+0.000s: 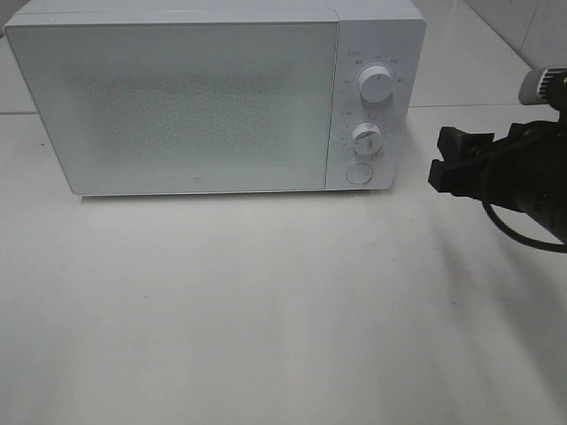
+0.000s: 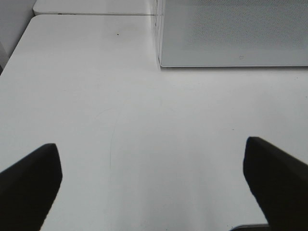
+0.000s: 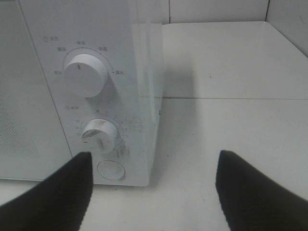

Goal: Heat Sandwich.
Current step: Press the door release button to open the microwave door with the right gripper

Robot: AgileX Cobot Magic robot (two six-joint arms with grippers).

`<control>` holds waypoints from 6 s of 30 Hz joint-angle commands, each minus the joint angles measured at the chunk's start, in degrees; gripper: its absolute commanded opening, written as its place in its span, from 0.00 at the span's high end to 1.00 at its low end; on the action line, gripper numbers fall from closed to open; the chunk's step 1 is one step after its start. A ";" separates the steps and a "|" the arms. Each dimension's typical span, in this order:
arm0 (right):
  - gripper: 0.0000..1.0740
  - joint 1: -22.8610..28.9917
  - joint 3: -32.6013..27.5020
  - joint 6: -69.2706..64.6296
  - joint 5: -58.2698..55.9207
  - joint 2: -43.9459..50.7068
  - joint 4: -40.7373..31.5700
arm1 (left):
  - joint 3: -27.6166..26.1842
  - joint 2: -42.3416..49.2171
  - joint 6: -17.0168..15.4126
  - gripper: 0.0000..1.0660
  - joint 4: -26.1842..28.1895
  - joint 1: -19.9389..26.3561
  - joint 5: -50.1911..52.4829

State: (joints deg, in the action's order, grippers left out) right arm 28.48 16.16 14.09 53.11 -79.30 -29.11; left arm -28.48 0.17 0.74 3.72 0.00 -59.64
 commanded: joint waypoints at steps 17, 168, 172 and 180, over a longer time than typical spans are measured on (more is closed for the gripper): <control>0.35 13.24 0.00 -1.49 9.91 -13.69 -11.69 | 0.17 1.26 0.00 0.09 0.17 0.00 0.34; 1.00 0.11 34.15 -87.83 -2.75 -42.00 -3.04 | 0.17 1.26 0.00 0.09 0.17 0.00 0.34; 1.00 0.11 34.15 -87.83 0.63 -42.00 -3.04 | 0.17 1.26 0.00 0.09 0.17 0.00 0.34; 1.00 0.11 35.12 -88.01 5.21 -42.00 -3.09 | 0.17 1.26 0.00 0.09 0.17 0.00 0.34</control>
State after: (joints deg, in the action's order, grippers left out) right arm 29.34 49.39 -74.54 49.27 -122.04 -32.20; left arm -28.48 0.17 0.74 3.72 0.00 -59.64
